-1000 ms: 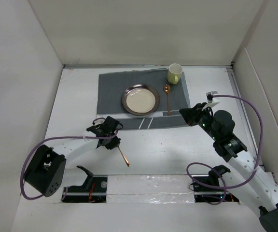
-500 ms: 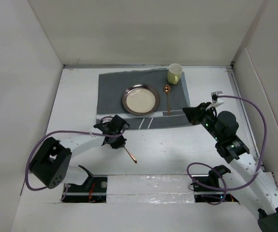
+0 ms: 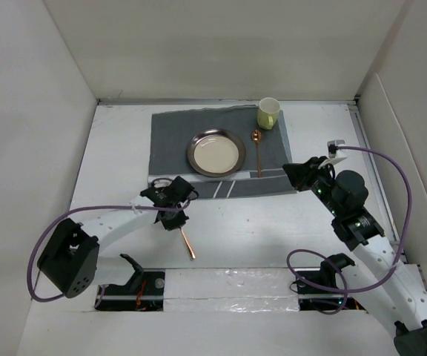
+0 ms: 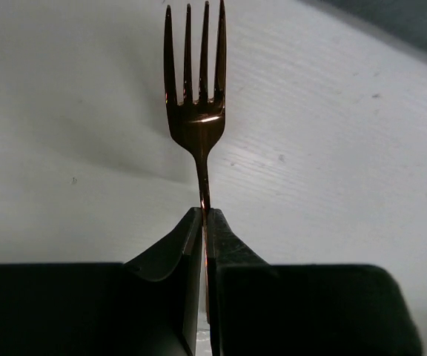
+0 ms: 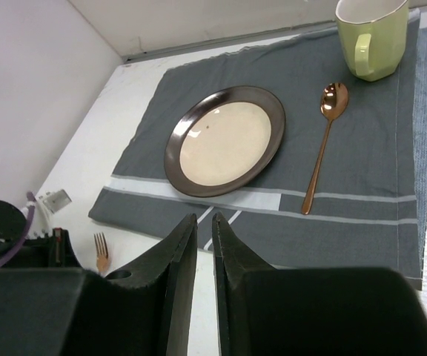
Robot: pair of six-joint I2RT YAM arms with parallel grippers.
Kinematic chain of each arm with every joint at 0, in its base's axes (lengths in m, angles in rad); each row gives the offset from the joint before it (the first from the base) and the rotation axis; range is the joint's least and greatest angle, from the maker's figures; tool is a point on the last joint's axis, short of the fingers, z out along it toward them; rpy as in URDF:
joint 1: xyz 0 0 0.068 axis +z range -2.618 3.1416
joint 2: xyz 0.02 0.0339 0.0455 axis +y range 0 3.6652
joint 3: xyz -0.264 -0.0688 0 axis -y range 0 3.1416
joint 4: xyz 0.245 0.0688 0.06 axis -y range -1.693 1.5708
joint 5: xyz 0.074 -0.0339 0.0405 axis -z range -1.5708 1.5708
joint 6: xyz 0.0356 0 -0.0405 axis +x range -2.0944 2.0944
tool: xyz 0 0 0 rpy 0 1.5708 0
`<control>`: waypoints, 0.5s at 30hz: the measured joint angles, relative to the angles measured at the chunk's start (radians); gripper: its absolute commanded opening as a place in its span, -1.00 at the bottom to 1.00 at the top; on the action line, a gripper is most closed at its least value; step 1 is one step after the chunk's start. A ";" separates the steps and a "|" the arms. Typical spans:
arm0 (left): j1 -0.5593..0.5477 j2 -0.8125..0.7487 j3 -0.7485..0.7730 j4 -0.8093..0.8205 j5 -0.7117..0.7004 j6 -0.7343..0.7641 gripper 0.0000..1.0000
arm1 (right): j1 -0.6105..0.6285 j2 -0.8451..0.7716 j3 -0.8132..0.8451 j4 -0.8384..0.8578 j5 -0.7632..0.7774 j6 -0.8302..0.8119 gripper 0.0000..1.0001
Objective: Set the dinner table for one person
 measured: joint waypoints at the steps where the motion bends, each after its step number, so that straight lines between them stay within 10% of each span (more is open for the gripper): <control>1: 0.000 -0.011 0.033 -0.004 -0.006 0.006 -1.00 | 0.000 0.001 0.000 0.000 0.000 0.000 -0.60; 15: 0.158 0.327 0.587 0.034 -0.163 0.441 -1.00 | 0.000 0.004 -0.012 0.009 -0.001 0.003 -0.58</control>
